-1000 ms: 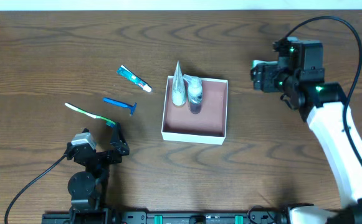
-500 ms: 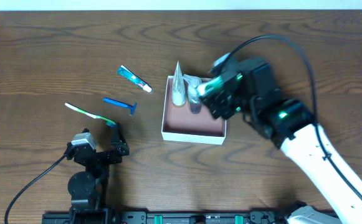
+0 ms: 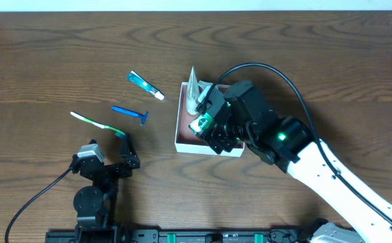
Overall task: Pack container
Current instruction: 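Carry the Dettol bar into the box with the right gripper, then lower the Dettol bar into the box's front corner and release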
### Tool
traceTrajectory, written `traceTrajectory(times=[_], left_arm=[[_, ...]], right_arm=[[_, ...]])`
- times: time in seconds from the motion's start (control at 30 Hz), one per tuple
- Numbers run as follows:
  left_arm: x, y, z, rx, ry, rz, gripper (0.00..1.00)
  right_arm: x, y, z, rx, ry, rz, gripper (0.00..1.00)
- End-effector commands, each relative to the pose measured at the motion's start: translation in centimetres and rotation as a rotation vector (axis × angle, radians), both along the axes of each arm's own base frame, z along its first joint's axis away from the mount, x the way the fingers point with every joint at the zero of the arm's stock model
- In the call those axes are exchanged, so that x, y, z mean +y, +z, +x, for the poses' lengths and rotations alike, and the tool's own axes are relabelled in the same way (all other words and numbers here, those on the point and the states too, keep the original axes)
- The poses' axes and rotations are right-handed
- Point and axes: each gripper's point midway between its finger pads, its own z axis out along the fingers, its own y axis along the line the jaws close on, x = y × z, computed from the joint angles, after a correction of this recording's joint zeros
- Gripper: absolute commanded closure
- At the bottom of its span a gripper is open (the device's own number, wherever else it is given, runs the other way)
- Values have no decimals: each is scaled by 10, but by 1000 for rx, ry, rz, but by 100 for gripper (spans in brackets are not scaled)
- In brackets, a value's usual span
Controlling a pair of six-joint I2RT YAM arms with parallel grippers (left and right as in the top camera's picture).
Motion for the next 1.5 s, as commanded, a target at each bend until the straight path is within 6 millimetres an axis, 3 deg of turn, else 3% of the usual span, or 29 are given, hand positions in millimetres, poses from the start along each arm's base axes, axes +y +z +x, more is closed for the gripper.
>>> traceTrajectory(times=[0.0,0.33,1.07,1.47], left_arm=[[0,-17,0,42,-5,0,2],[0,-17,0,42,-5,0,2],[0,-17,0,42,-5,0,2],[0,-17,0,42,-5,0,2]], right_arm=[[12,-7,0,-3,75,-19,35],[27,-43,7,18,172,-70,31],[39,-74,20,-48,306,-141,34],[46,-105,15,-23,429,-176,33]])
